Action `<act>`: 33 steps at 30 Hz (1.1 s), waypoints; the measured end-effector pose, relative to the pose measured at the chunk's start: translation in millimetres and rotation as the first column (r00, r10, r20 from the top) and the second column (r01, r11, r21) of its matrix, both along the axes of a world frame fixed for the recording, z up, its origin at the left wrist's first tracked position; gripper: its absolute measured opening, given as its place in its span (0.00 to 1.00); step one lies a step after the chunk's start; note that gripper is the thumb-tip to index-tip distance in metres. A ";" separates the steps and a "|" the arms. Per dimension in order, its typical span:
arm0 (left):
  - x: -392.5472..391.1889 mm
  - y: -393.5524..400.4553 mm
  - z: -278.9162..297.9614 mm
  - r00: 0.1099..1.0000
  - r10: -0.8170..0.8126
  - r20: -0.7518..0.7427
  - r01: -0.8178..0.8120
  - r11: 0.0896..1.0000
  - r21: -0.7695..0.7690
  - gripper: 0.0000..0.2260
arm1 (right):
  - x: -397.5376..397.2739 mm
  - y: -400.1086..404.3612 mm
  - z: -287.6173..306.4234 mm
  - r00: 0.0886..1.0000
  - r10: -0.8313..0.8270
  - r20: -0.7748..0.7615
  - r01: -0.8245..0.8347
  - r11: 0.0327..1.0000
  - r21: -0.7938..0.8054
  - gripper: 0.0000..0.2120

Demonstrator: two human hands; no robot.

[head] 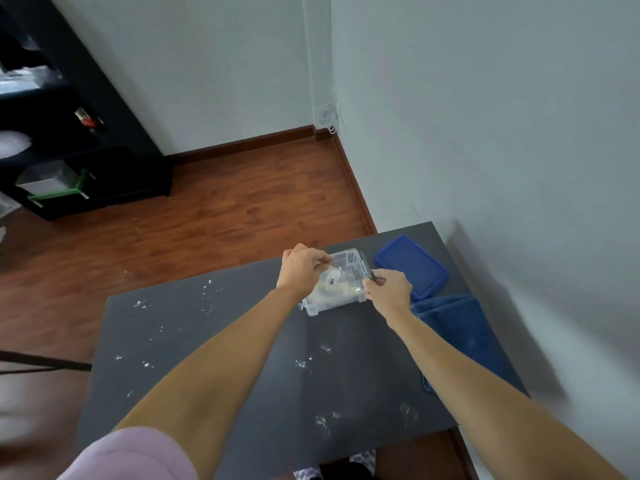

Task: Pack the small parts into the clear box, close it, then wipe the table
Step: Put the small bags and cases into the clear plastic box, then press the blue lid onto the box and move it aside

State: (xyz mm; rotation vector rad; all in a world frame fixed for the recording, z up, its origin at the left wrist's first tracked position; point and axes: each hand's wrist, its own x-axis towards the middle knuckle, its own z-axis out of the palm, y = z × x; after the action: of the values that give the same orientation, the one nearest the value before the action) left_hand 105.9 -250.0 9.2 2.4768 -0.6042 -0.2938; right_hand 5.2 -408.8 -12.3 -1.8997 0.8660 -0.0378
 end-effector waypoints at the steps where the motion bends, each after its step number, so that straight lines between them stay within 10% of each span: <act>1: -1.0 -0.4 -3.0 0.999 -0.007 0.035 0.006 0.999 0.034 0.08 | -0.4 -0.2 0.3 1.000 0.002 0.000 -0.002 1.000 -0.007 0.06; 5: -9.6 3.3 -10.0 0.990 0.034 0.138 -0.030 0.999 -0.030 0.15 | -2.1 -1.3 0.7 1.000 0.011 0.010 -0.011 1.000 -0.013 0.09; 11: -25.0 32.8 -25.1 0.997 -0.046 -0.068 0.051 0.996 0.078 0.56 | -7.3 -9.5 -1.6 0.999 0.029 0.037 -0.032 0.994 0.106 0.08; 14: -24.2 41.3 -29.9 0.990 0.000 -0.139 0.011 0.997 0.078 0.55 | -11.1 -23.4 -4.1 0.999 0.008 0.041 -0.014 0.989 0.148 0.11; 21: -22.1 41.0 -21.4 0.986 0.006 -0.167 0.008 0.996 0.086 0.52 | -4.9 -81.3 -14.7 0.981 0.128 -0.145 -0.172 0.917 -0.360 0.24; 25: -22.5 39.8 -17.7 0.983 0.007 -0.182 0.010 0.995 0.094 0.52 | 2.3 -98.7 -23.4 0.815 0.245 -0.526 -0.472 0.807 -0.354 0.46; 33: -23.0 39.1 -19.1 0.975 0.022 -0.222 -0.001 0.995 0.097 0.53 | 15.6 -102.8 -14.2 0.829 0.216 -0.516 -0.448 0.809 -0.380 0.50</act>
State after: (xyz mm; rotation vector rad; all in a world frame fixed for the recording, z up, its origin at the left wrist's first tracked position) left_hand 82.9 -210.9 -9.9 2.4913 -0.4915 -0.6001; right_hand 20.8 -511.6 -26.4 -2.5900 0.8490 0.4718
